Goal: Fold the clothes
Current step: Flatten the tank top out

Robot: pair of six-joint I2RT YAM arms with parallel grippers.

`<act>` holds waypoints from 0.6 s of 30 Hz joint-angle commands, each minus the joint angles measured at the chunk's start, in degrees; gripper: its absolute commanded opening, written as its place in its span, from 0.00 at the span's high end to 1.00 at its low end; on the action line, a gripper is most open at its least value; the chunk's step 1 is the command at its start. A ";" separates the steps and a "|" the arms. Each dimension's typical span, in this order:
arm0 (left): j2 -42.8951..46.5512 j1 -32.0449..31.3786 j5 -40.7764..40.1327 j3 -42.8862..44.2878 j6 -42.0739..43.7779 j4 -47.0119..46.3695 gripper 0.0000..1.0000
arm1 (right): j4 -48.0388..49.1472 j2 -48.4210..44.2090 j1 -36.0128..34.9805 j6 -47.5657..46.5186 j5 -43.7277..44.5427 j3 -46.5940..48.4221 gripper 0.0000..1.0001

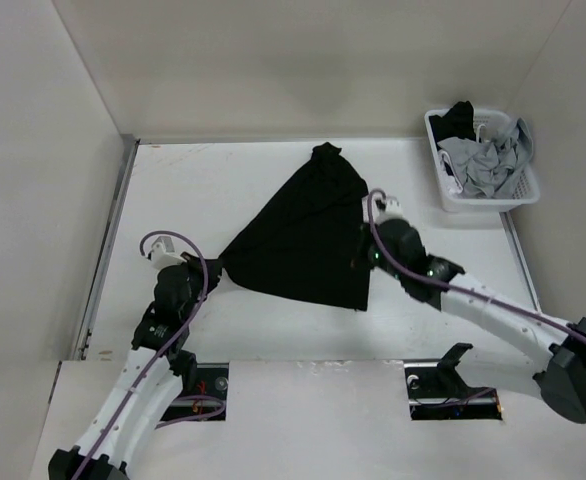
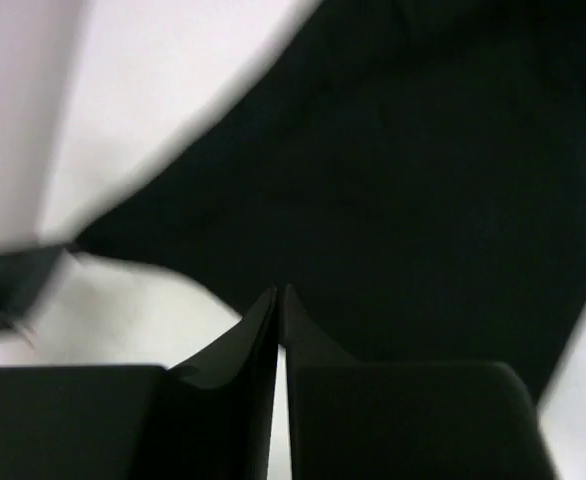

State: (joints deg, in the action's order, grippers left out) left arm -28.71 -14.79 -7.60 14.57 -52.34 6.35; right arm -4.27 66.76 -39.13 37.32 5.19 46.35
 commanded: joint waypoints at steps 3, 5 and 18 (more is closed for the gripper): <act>3.74 -1.25 -0.93 -1.65 0.31 -0.20 1.00 | -18.63 -12.41 -8.52 17.75 15.54 -14.34 0.66; 4.19 -1.86 -1.37 -2.17 0.39 -0.28 1.00 | -24.44 -16.74 -12.92 24.18 17.48 -16.54 0.55; 2.61 -4.77 -1.02 -2.79 0.92 -4.06 0.99 | -14.81 -7.97 -11.80 27.98 16.35 -20.42 0.58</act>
State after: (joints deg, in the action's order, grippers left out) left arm -25.65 -19.16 -8.38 12.29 -52.25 5.85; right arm -24.45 58.22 -52.47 63.81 20.56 26.39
